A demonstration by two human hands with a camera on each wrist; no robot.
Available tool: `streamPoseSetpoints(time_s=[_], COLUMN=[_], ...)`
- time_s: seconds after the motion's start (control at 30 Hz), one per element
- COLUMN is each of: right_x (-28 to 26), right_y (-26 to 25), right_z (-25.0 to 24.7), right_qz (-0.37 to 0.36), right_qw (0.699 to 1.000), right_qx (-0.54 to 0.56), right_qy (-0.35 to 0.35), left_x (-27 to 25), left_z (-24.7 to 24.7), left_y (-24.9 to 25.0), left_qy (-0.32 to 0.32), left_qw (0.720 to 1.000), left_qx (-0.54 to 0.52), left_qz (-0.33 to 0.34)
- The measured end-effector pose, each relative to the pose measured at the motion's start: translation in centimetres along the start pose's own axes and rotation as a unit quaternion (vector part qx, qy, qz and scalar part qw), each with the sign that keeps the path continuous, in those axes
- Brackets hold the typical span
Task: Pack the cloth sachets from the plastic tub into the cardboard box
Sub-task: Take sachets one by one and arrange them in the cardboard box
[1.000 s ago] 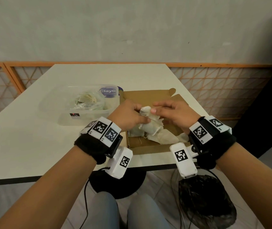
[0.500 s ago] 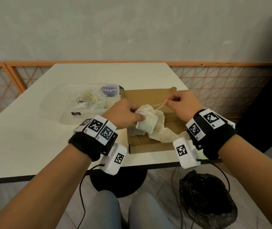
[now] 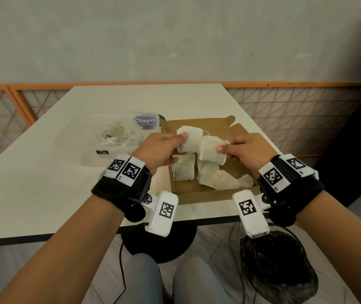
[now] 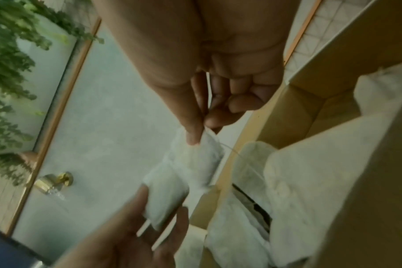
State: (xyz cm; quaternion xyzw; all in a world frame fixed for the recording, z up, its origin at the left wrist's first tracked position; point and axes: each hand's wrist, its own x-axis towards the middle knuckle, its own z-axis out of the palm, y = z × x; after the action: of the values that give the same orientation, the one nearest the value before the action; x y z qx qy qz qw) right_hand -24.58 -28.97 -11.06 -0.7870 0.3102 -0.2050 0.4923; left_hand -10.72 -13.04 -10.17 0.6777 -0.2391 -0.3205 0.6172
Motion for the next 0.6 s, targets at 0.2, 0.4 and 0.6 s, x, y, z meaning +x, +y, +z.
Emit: streamPoseSetpoints(time_s=[0.2,0.4,0.6], right_x=[-1.5,-0.7,0.1], right_y=[-2.5,-3.2,-2.8], right_z=[-0.6,0.9,1.9], right_qz=[-0.021,-0.033,-0.025], right_qw=[0.979,0.990,0.993], right_qx=[0.179,0.112,0.095], right_qy=[-0.093,-0.077,-0.060], left_x=[-0.3,-1.1,-1.1], left_z=[-0.1,1.3,1.4], left_y=[-0.2,0.2,-0.1], left_qy=[-0.016,-0.094,-0.127], left_qw=[0.999,0.994,0.992], left_qx=[-0.022,-0.040,-0.018], left_qz=[-0.024,-0.035,0.002])
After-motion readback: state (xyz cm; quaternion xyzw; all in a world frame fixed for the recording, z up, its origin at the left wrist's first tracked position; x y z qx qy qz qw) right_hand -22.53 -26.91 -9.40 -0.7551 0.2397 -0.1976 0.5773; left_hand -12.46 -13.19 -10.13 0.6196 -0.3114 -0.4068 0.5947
